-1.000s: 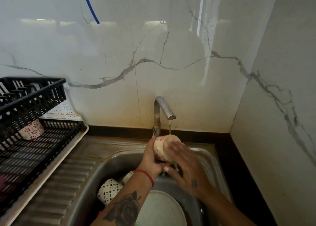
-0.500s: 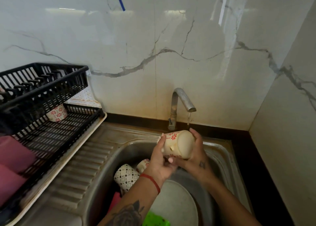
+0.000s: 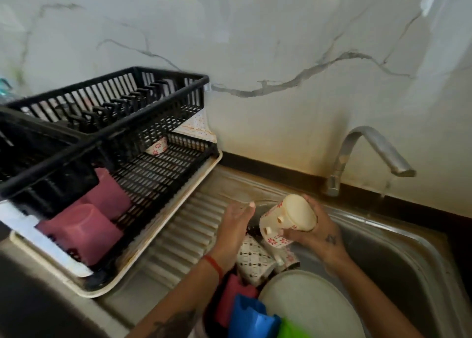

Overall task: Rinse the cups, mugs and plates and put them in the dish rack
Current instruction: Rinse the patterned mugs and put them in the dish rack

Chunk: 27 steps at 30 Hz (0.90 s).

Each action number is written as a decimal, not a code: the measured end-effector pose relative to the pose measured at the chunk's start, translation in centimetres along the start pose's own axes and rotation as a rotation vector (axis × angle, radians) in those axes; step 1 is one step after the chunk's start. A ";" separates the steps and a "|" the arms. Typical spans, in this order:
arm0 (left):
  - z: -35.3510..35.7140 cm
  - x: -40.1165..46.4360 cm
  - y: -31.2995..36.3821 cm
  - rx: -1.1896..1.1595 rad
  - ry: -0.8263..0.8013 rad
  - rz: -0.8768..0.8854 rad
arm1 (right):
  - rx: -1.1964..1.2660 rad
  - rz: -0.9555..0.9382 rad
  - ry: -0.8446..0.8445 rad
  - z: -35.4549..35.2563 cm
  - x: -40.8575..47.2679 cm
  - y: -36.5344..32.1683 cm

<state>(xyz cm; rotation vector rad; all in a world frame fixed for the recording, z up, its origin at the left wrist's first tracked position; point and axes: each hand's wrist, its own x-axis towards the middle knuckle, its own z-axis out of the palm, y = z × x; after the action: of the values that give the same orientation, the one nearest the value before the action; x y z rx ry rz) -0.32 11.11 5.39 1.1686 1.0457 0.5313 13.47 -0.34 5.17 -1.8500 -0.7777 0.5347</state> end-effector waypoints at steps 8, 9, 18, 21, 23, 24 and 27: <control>-12.2 5.7 4.0 0.752 0.369 0.582 | 0.080 -0.184 -0.062 9.3 7.4 -7.8; -13.2 6.6 4.1 0.804 0.362 0.557 | 0.076 -0.211 -0.063 10.8 8.5 -8.9; -16.0 11.2 3.1 0.955 0.307 0.392 | 0.006 -0.282 -0.174 22.2 17.2 -13.4; -16.3 11.9 2.2 0.921 0.312 0.390 | -0.091 -0.343 -0.187 25.0 19.5 -13.6; -16.1 12.3 2.1 0.909 0.292 0.400 | -0.178 -0.367 -0.207 26.5 20.9 -13.6; -16.1 12.7 2.0 0.902 0.284 0.394 | -0.206 -0.365 -0.221 27.2 21.6 -13.3; -16.3 13.4 1.7 0.854 0.285 0.376 | -0.217 -0.314 -0.229 28.9 23.3 -12.4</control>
<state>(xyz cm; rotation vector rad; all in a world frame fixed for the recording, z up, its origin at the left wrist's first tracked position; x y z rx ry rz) -8.20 30.36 1.39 2.1157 1.3598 0.5677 6.96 38.28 5.15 -1.8318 -1.2984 0.4777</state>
